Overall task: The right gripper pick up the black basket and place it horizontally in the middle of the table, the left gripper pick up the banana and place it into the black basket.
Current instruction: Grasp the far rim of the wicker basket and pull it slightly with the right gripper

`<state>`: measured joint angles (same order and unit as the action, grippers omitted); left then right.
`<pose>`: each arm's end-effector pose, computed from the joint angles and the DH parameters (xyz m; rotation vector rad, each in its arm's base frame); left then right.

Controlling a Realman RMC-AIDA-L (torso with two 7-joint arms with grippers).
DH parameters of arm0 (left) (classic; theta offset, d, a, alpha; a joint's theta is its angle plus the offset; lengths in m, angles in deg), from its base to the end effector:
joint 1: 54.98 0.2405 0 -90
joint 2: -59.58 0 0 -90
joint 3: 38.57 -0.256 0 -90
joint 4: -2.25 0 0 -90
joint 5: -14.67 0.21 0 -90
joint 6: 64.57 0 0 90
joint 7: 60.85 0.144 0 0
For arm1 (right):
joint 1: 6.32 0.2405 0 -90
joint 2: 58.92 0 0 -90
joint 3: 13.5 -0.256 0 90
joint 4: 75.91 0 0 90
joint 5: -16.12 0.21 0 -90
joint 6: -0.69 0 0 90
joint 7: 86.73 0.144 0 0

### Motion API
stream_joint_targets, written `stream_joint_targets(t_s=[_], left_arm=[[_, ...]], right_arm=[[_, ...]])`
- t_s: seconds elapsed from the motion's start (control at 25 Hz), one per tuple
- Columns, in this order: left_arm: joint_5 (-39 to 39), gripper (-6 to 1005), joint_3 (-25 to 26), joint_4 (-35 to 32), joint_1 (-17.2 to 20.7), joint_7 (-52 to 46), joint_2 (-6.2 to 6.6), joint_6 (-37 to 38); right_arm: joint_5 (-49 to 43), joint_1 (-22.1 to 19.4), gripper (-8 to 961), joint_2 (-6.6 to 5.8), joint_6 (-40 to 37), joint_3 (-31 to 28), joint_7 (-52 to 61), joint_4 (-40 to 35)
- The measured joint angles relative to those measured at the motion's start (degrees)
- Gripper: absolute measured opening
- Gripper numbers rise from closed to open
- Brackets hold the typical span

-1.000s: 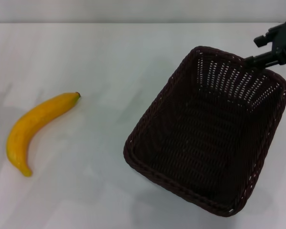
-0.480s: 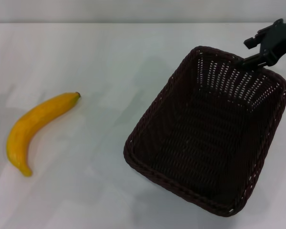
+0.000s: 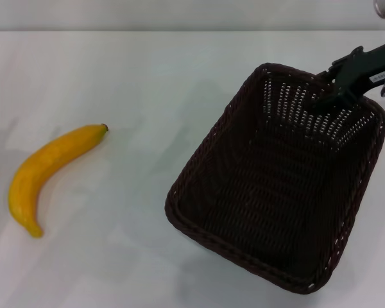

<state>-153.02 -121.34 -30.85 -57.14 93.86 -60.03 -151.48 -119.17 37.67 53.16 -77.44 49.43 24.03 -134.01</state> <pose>-0.3049 0.2503 0.0612 -1.5027 -0.2099 -1.1074 0.1820 0.4247 0.0464 -2.7054 0.3924 -0.1765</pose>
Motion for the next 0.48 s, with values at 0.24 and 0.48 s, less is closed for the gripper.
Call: stream_joint_targets(t_s=[0.24, 0.48], left_arm=[[0.0, 871, 0.3, 0.68, -0.08, 0.0, 0.08, -0.85], [0.0, 871, 0.28, 1.28, 0.0, 0.01, 0.09, -0.95]], right_arm=[[-0.67, 0.29, 571, 0.37, 1.6, 0.18, -0.03, 1.97], [-4.75, 2.23, 568, 1.47, 3.16, 0.22, 0.1, 5.17]])
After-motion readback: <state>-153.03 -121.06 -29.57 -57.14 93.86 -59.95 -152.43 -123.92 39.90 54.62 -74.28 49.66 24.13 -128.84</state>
